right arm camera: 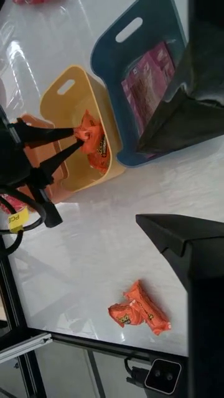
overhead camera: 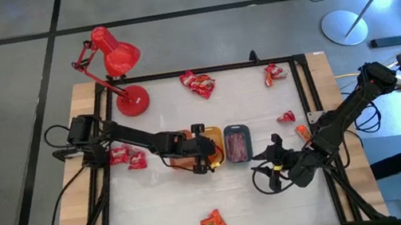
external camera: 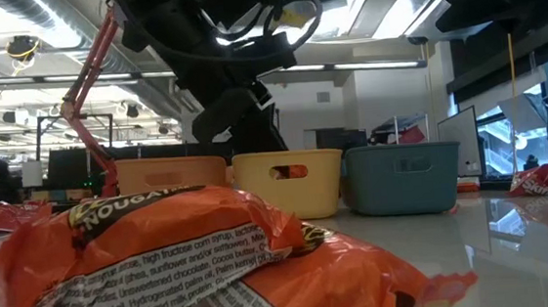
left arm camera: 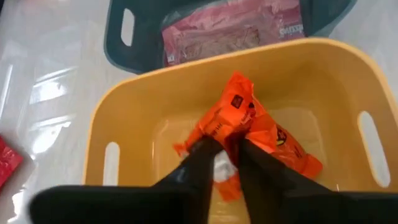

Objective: Sort candy
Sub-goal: Put the orange candy into the yellow bin, then put the red candy into the orange bin

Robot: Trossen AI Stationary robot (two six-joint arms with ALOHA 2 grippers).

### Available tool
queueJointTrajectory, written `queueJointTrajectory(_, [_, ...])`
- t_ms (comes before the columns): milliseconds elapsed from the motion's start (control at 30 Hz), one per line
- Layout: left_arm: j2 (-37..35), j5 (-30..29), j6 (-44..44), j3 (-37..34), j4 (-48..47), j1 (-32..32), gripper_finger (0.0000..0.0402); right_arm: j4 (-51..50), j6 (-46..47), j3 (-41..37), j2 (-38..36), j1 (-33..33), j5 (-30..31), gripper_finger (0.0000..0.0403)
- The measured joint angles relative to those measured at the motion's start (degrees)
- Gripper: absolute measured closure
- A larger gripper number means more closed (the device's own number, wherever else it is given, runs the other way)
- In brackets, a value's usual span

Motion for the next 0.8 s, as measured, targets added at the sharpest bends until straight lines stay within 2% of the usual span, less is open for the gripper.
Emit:
queueJointTrajectory(167, [0.0, -0.1, 0.3, 0.0, 0.0, 0.0, 0.0275, 0.0, 0.0, 0.0, 0.0, 0.0, 0.0, 0.0237])
queueJointTrajectory(300, [-1.6, -3.9, 0.7, 0.0, -0.5, -0.5, 0.0254, 0.0, 0.3, 0.0, 0.0, 0.0, 0.0, 0.0237])
queueJointTrajectory(400, [-4.3, -6.4, 0.7, 0.0, -1.9, -1.2, 0.0246, 0.1, 0.4, 0.0, 0.0, 0.0, -0.1, 0.0237])
queueJointTrajectory(533, [-8.8, -6.6, -1.5, 0.0, -5.3, -1.9, 0.0245, 0.1, 0.4, 0.0, 0.0, 0.0, -0.3, 0.0237])
queueJointTrajectory(800, [-18.8, -6.9, -13.7, 0.0, -18.4, -5.1, 0.0245, 0.0, 0.4, 0.0, 0.0, 0.0, -0.3, 0.0237])
